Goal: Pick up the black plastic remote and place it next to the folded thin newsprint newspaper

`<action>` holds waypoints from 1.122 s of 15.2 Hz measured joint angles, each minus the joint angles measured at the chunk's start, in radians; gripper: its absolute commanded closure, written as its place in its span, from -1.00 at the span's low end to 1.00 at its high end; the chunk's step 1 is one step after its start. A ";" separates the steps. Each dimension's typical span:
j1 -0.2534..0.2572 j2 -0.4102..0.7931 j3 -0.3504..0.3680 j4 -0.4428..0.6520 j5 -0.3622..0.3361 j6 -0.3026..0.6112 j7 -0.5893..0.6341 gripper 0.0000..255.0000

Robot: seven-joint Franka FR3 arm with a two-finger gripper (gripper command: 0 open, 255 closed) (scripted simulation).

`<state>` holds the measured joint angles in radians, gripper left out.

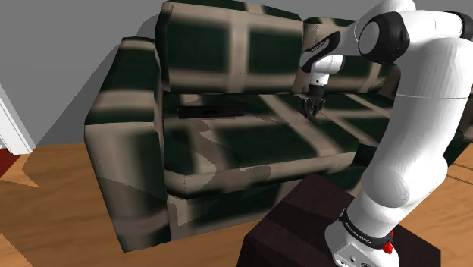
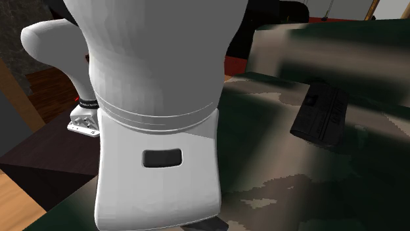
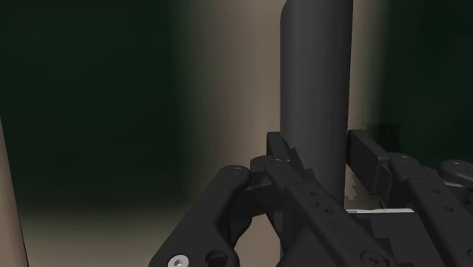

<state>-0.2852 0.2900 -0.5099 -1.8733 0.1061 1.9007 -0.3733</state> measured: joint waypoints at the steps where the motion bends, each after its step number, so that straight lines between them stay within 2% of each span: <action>1: 0.000 -0.006 -0.002 0.007 -0.003 -0.012 0.000 1.00; 10: 0.006 -0.052 -0.009 0.069 -0.028 -0.114 0.014 1.00; 17: 0.099 -0.128 0.041 -0.004 -0.041 -0.107 0.157 1.00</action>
<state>-0.1866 0.1617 -0.4689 -1.8778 0.0647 1.7935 -0.2162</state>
